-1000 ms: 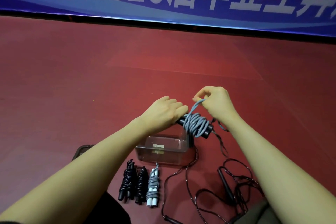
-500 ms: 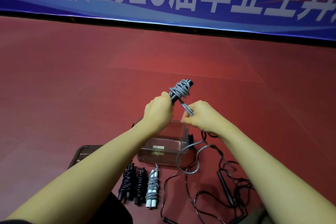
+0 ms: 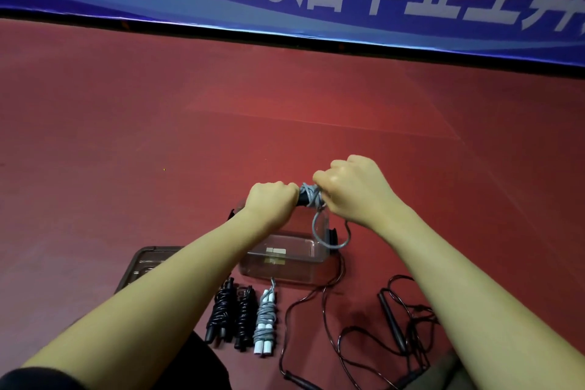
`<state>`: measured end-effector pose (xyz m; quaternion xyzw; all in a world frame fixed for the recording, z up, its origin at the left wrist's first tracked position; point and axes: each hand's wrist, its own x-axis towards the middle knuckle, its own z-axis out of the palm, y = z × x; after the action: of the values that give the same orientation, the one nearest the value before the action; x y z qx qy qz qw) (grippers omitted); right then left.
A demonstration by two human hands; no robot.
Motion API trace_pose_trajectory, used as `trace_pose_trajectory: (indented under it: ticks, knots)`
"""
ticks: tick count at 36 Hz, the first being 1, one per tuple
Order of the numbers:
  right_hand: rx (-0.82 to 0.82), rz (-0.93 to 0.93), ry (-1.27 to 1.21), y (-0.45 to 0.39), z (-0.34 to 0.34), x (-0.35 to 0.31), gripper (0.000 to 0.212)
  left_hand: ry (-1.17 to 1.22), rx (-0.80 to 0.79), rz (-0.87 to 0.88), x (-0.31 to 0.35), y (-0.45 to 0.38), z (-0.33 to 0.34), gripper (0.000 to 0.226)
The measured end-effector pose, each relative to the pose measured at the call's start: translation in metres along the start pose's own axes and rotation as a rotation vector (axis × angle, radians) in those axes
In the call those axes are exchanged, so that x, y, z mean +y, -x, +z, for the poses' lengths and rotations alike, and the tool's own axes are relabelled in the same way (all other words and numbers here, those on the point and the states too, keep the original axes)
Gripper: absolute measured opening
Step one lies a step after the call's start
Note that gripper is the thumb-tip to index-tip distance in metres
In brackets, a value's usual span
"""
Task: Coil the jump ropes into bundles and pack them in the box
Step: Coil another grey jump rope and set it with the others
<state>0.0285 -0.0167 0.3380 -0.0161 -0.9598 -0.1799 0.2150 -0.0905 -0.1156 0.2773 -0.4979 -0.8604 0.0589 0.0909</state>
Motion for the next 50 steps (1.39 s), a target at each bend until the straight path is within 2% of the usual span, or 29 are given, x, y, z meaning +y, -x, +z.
trace_pose_trajectory:
  ticks: [5,8,10,12,14,18,23,24,26,28,30,31,33,35,37,40,50]
  knots:
    - [-0.003,0.083,-0.006,0.000,-0.002,0.005,0.032,-0.156,0.053,0.229,0.003,0.004,-0.011,0.020]
    - [0.013,0.147,-0.023,-0.001,0.002,0.010,0.032,-0.172,0.056,0.319,0.008,0.006,-0.016,0.020]
    - [-0.009,0.170,-0.029,0.000,0.004,0.013,0.033,-0.121,0.155,0.406,0.010,0.006,-0.016,0.013]
    - [-0.027,0.211,-0.036,0.001,0.007,0.017,0.033,-0.087,0.329,0.498,0.010,0.007,-0.018,0.007]
    - [-0.010,0.236,-0.043,0.003,0.010,0.020,0.032,-0.021,0.458,0.547,0.007,0.005,-0.019,0.015]
    - [0.095,0.231,-0.048,0.005,0.016,0.023,0.014,0.058,0.557,0.613,0.005,0.004,-0.019,0.017]
    - [0.133,0.269,-0.200,0.009,0.026,0.019,0.010,0.184,0.761,0.684,0.003,0.002,-0.030,0.006]
    - [0.093,0.293,-0.241,0.008,0.023,0.018,0.012,0.207,0.793,0.687,0.003,0.004,-0.036,0.008]
    - [-0.047,0.347,-0.322,0.009,0.024,0.020,0.015,0.278,0.838,0.648,0.002,0.006,-0.043,0.012]
    - [-0.138,0.426,-0.433,0.011,0.030,0.023,0.009,0.365,0.826,0.531,0.004,0.007,-0.046,0.007]
    - [-0.124,0.557,-0.635,0.013,0.037,0.024,0.013,0.469,0.769,0.364,0.006,0.007,-0.046,0.020]
    - [-0.128,0.589,-0.641,0.013,0.037,0.021,0.013,0.526,0.722,0.274,0.008,0.008,-0.048,0.021]
    - [-0.210,0.565,-0.597,0.008,0.030,0.011,0.004,0.664,0.611,0.102,0.011,0.010,-0.054,0.023]
    - [-0.224,0.570,-0.587,0.003,0.020,0.004,0.020,0.817,0.526,-0.052,0.014,0.011,-0.059,0.027]
    - [-0.200,0.518,-0.629,0.000,0.020,0.001,0.022,0.884,0.478,-0.166,0.014,0.009,-0.062,0.025]
    - [-0.258,0.511,-0.680,-0.002,0.017,-0.005,0.018,0.863,0.420,-0.258,0.012,0.004,-0.057,0.021]
    - [-0.443,0.364,-0.500,-0.005,-0.004,-0.015,0.038,0.535,0.198,-0.438,-0.004,-0.011,-0.029,0.023]
